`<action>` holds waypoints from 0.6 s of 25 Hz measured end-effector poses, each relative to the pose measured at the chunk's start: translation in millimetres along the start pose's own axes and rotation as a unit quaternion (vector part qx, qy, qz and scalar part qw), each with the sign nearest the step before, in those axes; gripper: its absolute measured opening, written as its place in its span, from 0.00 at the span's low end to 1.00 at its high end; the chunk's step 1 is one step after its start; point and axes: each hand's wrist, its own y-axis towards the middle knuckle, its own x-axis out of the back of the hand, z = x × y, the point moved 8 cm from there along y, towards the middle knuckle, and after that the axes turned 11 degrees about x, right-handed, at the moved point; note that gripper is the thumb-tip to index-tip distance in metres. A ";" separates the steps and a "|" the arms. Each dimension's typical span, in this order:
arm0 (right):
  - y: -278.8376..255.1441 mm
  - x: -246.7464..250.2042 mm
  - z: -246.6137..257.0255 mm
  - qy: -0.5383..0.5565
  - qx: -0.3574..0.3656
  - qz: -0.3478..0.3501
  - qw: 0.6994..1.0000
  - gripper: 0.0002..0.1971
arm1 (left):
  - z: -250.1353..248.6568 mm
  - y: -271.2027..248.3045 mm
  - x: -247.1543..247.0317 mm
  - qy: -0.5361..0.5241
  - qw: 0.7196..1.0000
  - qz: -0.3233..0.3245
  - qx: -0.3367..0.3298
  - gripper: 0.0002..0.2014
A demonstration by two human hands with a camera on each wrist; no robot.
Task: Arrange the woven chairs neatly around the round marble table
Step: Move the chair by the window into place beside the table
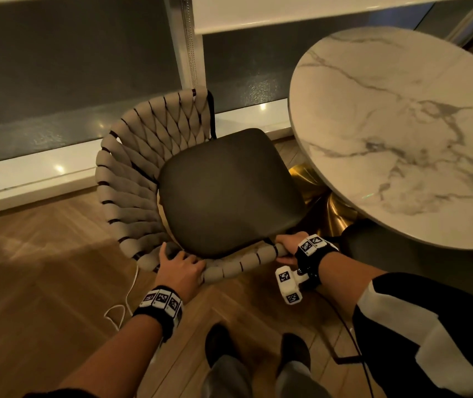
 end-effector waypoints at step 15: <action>-57.5 29.2 -39.5 -0.114 0.093 0.043 0.988 0.16 | 33.8 -3.1 1.8 -0.067 0.988 0.030 0.136 0.22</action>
